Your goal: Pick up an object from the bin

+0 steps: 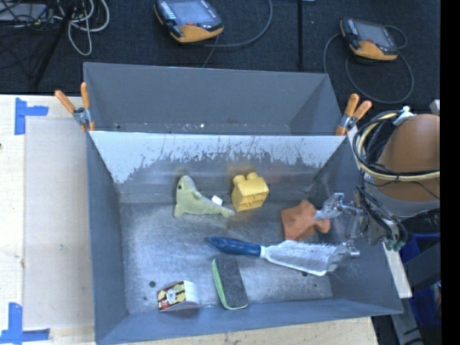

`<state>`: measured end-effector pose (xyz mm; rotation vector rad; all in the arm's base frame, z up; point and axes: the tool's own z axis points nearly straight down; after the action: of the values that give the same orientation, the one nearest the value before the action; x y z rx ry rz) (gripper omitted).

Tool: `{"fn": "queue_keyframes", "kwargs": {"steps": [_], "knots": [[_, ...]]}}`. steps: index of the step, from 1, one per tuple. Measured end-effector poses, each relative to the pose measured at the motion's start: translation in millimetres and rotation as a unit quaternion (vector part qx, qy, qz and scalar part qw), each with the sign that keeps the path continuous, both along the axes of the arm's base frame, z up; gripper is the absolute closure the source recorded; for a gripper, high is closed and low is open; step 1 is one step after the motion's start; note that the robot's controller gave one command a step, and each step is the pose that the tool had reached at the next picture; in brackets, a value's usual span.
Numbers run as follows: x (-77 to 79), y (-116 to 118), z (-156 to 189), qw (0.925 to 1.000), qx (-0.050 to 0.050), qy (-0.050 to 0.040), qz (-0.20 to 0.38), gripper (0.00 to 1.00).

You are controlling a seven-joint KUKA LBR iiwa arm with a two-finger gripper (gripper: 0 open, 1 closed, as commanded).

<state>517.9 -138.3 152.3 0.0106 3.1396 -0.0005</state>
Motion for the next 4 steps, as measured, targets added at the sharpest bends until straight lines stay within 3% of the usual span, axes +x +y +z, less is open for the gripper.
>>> {"fn": "queue_keyframes", "kwargs": {"steps": [1, 2, 4], "knots": [[-8.1, 4.6, -63.6, 0.9995, 0.000, -0.0006, 0.032, 0.00], [0.3, -5.5, -74.6, 0.9995, 0.001, -0.0116, 0.030, 1.00], [0.5, -5.2, -73.0, 0.9995, 0.001, -0.0101, 0.030, 1.00]]}}
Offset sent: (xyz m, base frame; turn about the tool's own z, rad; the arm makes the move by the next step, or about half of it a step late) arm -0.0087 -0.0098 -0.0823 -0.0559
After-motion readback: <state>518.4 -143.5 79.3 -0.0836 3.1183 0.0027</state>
